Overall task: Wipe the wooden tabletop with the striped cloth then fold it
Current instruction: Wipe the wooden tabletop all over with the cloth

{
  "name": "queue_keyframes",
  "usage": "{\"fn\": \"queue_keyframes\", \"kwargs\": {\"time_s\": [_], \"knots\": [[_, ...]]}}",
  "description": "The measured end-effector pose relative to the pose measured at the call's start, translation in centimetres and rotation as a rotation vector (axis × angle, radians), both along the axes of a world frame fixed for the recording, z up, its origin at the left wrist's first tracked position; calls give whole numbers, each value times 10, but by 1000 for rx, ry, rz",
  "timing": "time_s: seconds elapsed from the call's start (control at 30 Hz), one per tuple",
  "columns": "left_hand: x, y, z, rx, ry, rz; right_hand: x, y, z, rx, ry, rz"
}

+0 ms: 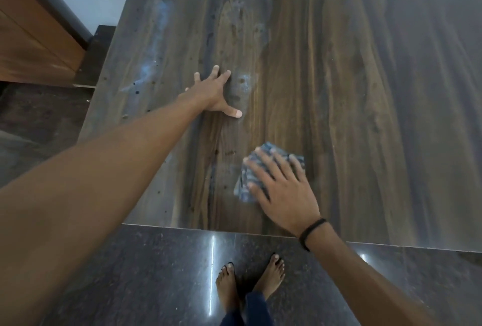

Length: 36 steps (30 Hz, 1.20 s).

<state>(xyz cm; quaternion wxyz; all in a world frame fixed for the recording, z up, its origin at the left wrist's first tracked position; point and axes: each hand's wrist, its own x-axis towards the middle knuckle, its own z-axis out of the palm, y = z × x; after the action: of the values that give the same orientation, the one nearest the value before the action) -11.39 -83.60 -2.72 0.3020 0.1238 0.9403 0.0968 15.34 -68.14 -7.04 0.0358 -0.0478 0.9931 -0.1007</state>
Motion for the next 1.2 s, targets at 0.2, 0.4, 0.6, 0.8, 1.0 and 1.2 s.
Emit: {"fn": "queue_keyframes", "kwargs": {"time_s": [0.2,0.4,0.6,0.8,1.0,1.2], "knots": [[2,-4,-3,24,17,18,29,30,-3,8,-9,-207],[3,-5,-6,20,23,11,56,3,-2,21,-29,239],[-1,-6,-6,25,20,7,4,-5,1,-18,-40,-195],[5,-7,-8,35,71,12,32,20,-3,17,-18,101],[6,-7,-7,40,64,9,14,-42,1,-42,-59,100],[7,-8,-5,51,65,20,19,-2,-1,-22,-19,-42]]}}
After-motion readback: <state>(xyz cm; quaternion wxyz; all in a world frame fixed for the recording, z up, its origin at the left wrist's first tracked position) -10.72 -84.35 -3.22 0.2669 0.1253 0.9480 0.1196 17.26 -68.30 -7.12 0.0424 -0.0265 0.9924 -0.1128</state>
